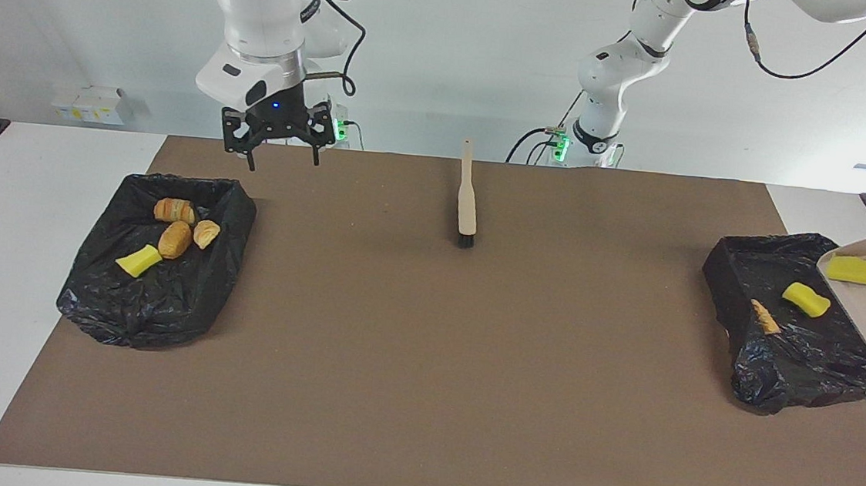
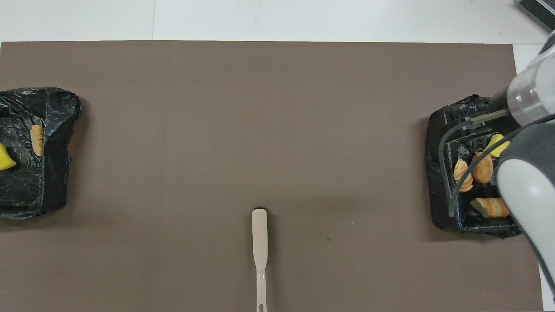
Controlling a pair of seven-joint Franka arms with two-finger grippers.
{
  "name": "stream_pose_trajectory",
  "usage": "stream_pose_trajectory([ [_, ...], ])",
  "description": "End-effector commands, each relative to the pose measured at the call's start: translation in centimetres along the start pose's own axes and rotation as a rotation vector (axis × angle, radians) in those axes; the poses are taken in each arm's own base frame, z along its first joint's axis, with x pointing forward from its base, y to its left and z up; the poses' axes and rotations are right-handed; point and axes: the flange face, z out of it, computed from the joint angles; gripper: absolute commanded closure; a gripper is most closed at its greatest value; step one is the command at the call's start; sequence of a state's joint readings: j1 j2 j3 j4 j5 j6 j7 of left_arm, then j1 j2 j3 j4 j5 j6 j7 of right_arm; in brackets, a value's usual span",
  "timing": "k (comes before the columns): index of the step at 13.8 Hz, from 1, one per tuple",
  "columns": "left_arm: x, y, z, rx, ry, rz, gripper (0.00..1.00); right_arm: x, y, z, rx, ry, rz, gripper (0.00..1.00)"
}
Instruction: Sweep and dump trash in bin
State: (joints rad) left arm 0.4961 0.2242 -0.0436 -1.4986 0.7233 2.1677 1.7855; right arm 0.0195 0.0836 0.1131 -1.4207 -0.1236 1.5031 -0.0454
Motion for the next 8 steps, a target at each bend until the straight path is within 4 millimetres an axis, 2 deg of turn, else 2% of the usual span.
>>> stream_pose_trajectory([
  [1, -0.6, -0.6, -3.3, 0.038, -0.12, -0.024, 1.0, -1.5, 3.1, -1.1, 0.005, 0.01, 0.036, 0.0],
  [2, 0.9, -2.1, -5.2, 0.063, -0.179, -0.015, 1.0, -1.8, 4.2, -0.7, 0.013, 0.002, 0.063, 0.0],
  [4, 1.0, -2.0, -6.5, 0.067, -0.241, -0.02, 1.0, -2.8, 5.2, 0.2, 0.065, -0.012, 0.118, 0.0],
  [6, 1.4, -1.4, -6.2, 0.056, -0.237, -0.033, 1.0, -3.5, 5.5, 0.6, 0.074, -0.023, 0.219, 0.0],
  [8, 1.5, -1.2, -6.2, 0.046, -0.241, -0.028, 1.0, -3.7, 5.6, 0.7, 0.074, -0.03, 0.247, 0.0],
])
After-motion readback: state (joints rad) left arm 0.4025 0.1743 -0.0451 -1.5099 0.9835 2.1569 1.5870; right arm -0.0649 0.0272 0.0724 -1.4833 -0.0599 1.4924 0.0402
